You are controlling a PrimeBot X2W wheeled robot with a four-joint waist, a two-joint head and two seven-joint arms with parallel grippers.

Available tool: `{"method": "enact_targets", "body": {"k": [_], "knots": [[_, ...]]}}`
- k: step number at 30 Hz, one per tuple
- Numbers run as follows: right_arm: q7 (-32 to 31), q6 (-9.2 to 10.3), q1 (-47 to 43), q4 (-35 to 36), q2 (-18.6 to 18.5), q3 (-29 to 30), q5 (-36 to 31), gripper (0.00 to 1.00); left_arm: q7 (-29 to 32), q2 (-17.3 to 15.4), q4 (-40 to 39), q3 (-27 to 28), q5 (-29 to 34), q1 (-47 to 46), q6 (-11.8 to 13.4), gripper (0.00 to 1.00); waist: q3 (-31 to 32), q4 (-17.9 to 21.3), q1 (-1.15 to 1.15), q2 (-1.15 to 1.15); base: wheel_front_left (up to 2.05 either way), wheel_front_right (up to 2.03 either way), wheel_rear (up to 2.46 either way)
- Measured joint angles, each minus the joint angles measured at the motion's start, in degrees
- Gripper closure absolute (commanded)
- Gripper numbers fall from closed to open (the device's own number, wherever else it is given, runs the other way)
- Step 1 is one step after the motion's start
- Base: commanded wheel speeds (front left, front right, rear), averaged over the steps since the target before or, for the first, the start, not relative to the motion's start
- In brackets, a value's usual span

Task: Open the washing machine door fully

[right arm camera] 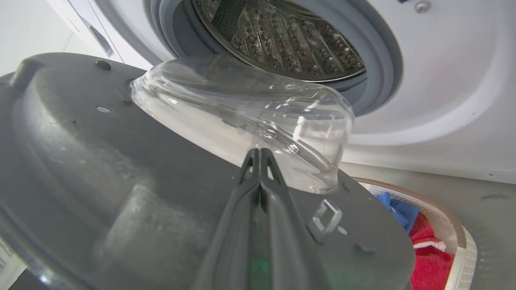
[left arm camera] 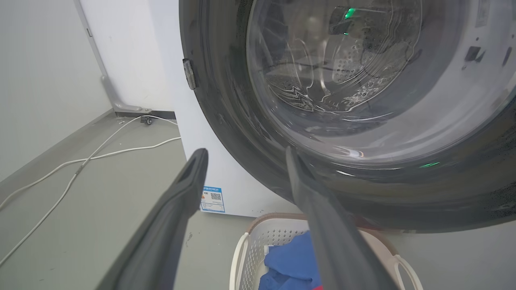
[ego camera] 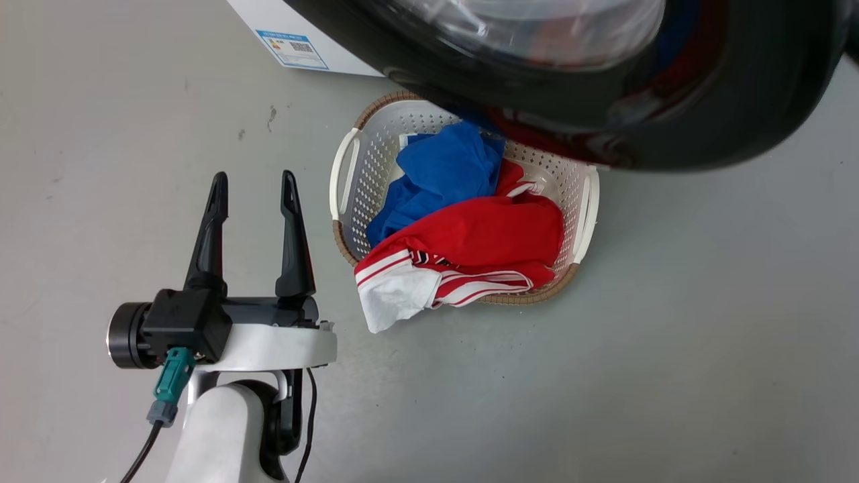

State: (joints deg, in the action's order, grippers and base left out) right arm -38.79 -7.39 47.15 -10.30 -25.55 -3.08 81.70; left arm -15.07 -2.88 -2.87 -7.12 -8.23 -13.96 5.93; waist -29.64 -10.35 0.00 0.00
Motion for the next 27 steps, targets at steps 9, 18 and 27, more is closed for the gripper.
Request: {"method": "enact_targets", "body": {"k": [9, 18, 27], "knots": [[-0.5, -0.01, -8.0, 6.8, 1.3, -1.7, 1.6, 1.0, 0.0, 0.0, 0.4, 0.3, 0.8, 1.4, -0.4, 0.0, 2.9, 0.5, 0.0, 0.0, 0.0, 0.0, 0.0], [-0.2, -0.01, -14.8, 12.6, 2.8, -4.3, 2.4, 1.0, 0.0, 0.0, 0.7, 0.6, 1.3, 2.2, -0.8, 0.0, 4.8, 1.0, 0.0, 0.0, 0.0, 0.0, 0.0], [1.0, -0.01, -20.9, 14.9, 4.6, -7.1, 3.1, 1.0, 0.0, 0.0, 1.3, 0.5, 2.0, 3.2, -1.0, 0.0, 7.3, 1.1, 0.0, 0.0, 0.0, 0.0, 0.0]]}}
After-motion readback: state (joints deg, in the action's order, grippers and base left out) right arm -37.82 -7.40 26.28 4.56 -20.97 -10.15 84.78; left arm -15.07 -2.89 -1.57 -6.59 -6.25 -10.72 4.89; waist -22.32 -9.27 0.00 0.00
